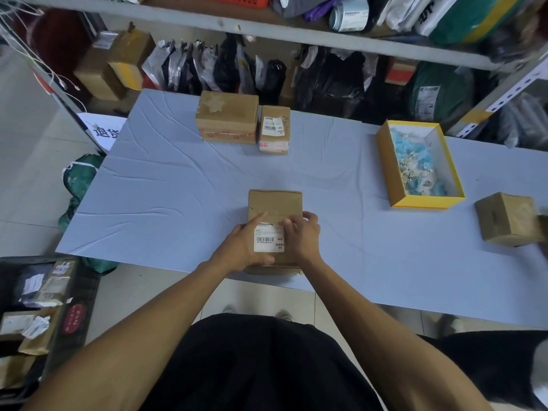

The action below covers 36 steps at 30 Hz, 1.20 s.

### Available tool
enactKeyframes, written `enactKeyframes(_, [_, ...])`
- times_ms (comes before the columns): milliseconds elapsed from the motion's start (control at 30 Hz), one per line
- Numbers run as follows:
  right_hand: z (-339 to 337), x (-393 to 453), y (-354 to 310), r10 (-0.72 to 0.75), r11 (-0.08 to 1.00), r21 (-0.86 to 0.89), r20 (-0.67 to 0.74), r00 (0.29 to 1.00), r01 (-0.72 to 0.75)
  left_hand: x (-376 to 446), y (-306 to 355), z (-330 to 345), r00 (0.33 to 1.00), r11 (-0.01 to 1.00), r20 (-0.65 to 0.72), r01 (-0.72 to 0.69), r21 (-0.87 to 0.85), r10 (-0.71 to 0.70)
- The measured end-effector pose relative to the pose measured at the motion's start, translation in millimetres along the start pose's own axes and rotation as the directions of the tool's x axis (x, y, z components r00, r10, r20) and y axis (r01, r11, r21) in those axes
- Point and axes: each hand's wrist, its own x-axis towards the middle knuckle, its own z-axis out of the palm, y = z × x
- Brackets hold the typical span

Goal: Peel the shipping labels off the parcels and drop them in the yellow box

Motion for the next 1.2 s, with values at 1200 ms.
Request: enactKeyframes(1200, [0.1, 8.2, 7.7, -0.135, 0.982, 0.127, -0.036, 0.990, 0.139, 1.2, -5.6, -28.1, 0.987, 0.999, 0.154, -0.038, 0.008, 0.036])
